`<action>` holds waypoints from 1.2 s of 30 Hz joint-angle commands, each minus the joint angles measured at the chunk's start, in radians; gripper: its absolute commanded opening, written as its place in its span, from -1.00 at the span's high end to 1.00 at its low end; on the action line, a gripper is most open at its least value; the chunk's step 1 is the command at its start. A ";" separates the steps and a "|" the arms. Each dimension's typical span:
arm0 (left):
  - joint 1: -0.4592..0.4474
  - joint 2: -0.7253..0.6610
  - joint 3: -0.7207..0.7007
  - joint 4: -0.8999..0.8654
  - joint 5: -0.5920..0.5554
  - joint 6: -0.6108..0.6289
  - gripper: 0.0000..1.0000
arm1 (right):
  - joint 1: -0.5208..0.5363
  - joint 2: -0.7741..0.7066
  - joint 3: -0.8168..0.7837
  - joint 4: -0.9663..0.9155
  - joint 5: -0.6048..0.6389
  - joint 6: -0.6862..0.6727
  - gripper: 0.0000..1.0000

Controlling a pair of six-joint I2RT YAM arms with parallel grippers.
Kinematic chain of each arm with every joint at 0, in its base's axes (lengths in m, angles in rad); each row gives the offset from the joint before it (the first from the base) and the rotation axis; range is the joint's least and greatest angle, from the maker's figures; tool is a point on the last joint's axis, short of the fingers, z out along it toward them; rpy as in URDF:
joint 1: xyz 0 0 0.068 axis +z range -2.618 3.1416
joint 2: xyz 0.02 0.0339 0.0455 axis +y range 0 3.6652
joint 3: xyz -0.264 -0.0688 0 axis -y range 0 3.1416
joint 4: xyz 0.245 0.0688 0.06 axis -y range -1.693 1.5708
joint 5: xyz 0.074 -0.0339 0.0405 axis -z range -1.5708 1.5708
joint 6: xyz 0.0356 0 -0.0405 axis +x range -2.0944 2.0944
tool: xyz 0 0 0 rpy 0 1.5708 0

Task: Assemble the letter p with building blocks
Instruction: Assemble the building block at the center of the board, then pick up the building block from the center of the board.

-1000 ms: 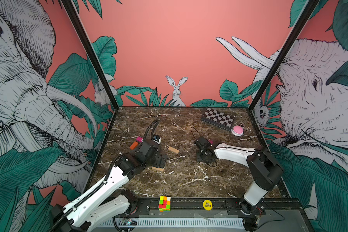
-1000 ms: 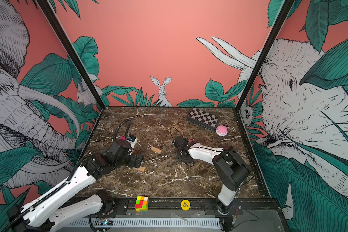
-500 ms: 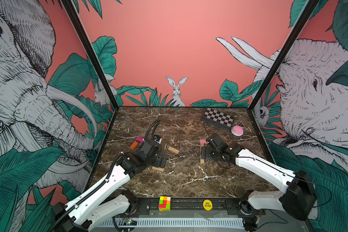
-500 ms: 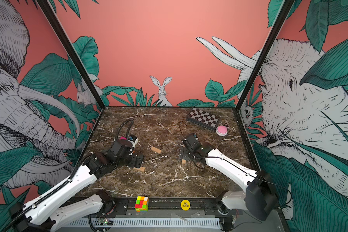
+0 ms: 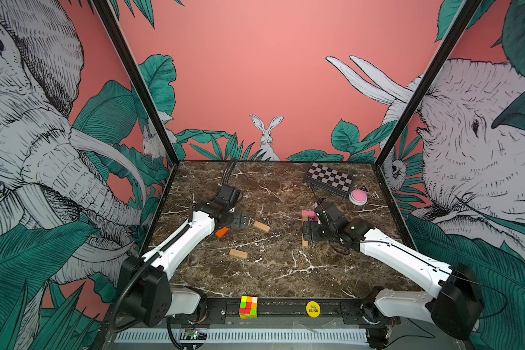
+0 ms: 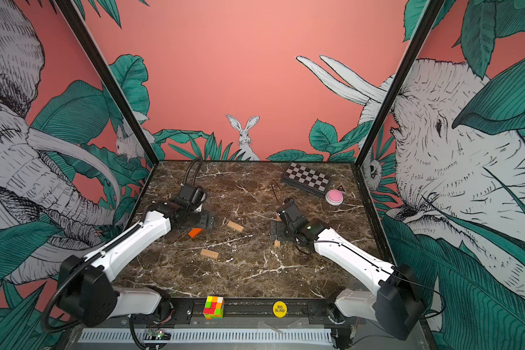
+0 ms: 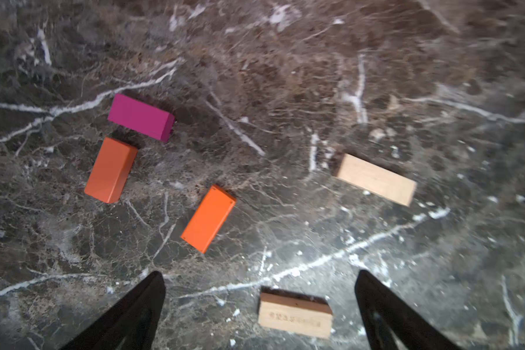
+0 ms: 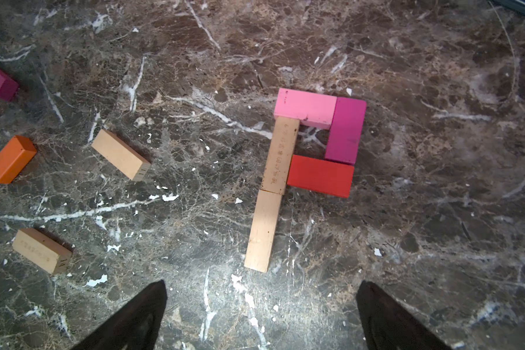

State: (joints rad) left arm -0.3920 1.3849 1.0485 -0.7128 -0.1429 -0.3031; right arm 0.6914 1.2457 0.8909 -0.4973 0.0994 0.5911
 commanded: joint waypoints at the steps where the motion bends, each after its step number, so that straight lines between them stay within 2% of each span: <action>1: 0.088 0.055 0.037 0.072 0.016 0.064 -0.99 | -0.018 0.020 -0.003 0.100 -0.071 -0.052 -0.97; 3: 0.142 0.108 0.060 0.096 0.003 0.104 -0.99 | -0.025 0.048 -0.001 0.120 -0.120 -0.046 -0.97; 9: 0.291 0.309 0.209 0.088 0.139 0.132 -0.99 | -0.027 0.145 0.003 0.170 -0.220 -0.023 -0.97; 16: 0.346 0.473 0.306 0.129 0.183 0.172 -0.99 | -0.028 0.199 0.043 0.131 -0.259 -0.039 -0.97; 24: 0.355 0.591 0.377 0.087 0.220 0.239 -0.99 | -0.033 0.111 0.035 0.107 -0.257 -0.058 -0.97; 31: 0.356 0.562 0.335 0.062 0.221 0.244 -0.99 | -0.048 0.127 0.065 0.085 -0.258 -0.073 -0.97; 36: 0.355 0.473 0.260 0.119 0.186 0.238 -0.99 | -0.051 0.157 0.078 0.091 -0.281 -0.074 -0.97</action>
State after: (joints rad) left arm -0.0422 1.9465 1.3396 -0.5922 0.0589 -0.0772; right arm 0.6460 1.3884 0.9501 -0.4026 -0.1677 0.5301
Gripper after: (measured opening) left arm 0.995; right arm 0.985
